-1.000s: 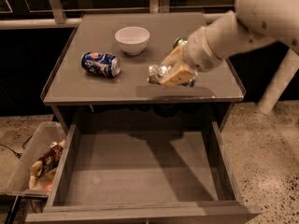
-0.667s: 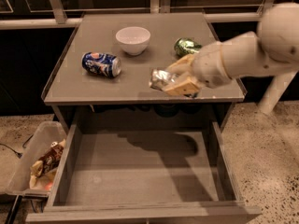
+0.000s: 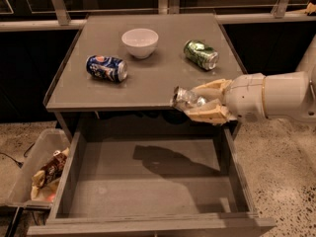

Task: Place redbull can into top drawer

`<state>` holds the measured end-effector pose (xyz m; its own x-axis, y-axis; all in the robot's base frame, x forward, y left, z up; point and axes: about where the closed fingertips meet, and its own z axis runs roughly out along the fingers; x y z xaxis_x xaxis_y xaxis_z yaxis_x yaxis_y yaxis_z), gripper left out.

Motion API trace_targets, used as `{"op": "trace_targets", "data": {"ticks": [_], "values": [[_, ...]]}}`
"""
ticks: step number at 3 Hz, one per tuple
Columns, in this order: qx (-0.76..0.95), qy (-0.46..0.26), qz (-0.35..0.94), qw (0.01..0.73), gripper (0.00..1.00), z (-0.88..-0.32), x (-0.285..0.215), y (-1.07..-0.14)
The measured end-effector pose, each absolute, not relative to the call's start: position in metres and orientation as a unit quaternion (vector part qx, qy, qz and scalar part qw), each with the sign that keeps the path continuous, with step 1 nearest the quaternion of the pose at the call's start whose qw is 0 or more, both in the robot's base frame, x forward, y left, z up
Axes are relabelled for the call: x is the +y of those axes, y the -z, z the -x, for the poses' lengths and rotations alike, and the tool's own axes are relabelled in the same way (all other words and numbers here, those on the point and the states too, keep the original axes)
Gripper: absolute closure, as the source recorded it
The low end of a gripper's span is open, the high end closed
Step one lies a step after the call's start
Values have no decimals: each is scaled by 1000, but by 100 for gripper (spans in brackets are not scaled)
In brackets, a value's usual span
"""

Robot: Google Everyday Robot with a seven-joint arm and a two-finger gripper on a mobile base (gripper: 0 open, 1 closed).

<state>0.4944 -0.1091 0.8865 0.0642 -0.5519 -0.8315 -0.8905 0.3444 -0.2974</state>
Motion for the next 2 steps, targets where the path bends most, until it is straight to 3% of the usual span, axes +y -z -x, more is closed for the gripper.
{"op": "trace_targets", "data": {"ticks": [2], "values": [[655, -209, 520, 507, 100, -494, -101, -884]]}}
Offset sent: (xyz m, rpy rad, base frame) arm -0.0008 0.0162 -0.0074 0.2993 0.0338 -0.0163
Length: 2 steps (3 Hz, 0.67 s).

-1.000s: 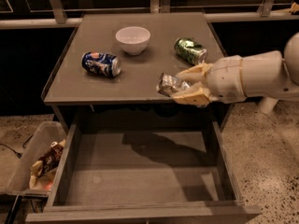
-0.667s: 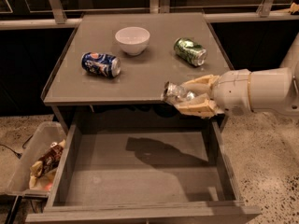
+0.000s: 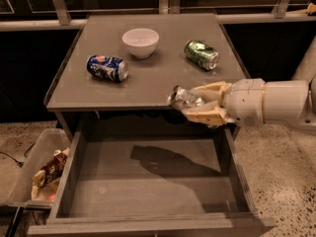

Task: Place redbull can into top drawer

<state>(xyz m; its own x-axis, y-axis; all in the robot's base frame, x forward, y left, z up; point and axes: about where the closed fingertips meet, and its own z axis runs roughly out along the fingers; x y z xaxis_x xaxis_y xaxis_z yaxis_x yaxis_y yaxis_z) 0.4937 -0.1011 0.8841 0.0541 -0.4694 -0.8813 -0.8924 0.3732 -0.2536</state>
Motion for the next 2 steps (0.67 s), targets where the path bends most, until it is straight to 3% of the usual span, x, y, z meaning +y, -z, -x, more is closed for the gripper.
{"op": "trace_targets", "data": {"ticks": [2], "values": [[612, -334, 368, 615, 100, -492, -75, -859]]}}
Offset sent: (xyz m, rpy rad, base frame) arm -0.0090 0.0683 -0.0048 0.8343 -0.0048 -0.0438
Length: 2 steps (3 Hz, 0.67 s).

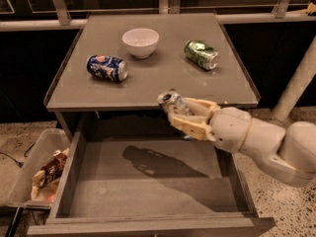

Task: Place redbull can into top drawer

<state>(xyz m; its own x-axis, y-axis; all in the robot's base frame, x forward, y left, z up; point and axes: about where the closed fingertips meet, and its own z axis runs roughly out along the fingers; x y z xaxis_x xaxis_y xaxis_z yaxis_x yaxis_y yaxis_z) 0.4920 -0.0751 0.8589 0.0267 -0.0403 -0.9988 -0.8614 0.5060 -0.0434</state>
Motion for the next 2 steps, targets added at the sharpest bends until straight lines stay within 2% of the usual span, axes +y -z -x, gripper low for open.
{"op": "trace_targets", "data": {"ticks": [1, 2], "values": [[576, -383, 326, 644, 100, -487, -48, -868], [572, -385, 326, 647, 100, -480, -34, -869]]}}
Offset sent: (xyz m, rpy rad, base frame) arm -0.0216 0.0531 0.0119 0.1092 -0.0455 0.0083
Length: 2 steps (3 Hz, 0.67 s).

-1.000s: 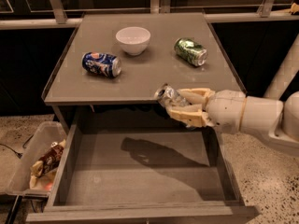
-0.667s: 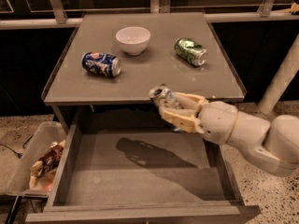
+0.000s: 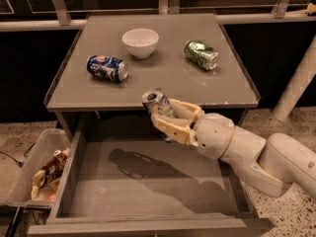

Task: Place redbull can into top drawer

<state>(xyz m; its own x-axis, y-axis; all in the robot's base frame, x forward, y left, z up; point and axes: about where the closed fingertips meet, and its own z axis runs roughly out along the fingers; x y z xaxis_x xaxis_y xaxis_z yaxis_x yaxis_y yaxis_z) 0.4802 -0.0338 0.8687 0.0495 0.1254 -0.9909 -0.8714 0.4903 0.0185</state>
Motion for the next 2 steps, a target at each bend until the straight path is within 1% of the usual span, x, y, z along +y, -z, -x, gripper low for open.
{"op": "trace_targets", "data": {"ticks": [1, 2], "values": [[613, -328, 360, 622, 100, -475, -33, -854], [649, -222, 408, 603, 100, -475, -62, -847]]}}
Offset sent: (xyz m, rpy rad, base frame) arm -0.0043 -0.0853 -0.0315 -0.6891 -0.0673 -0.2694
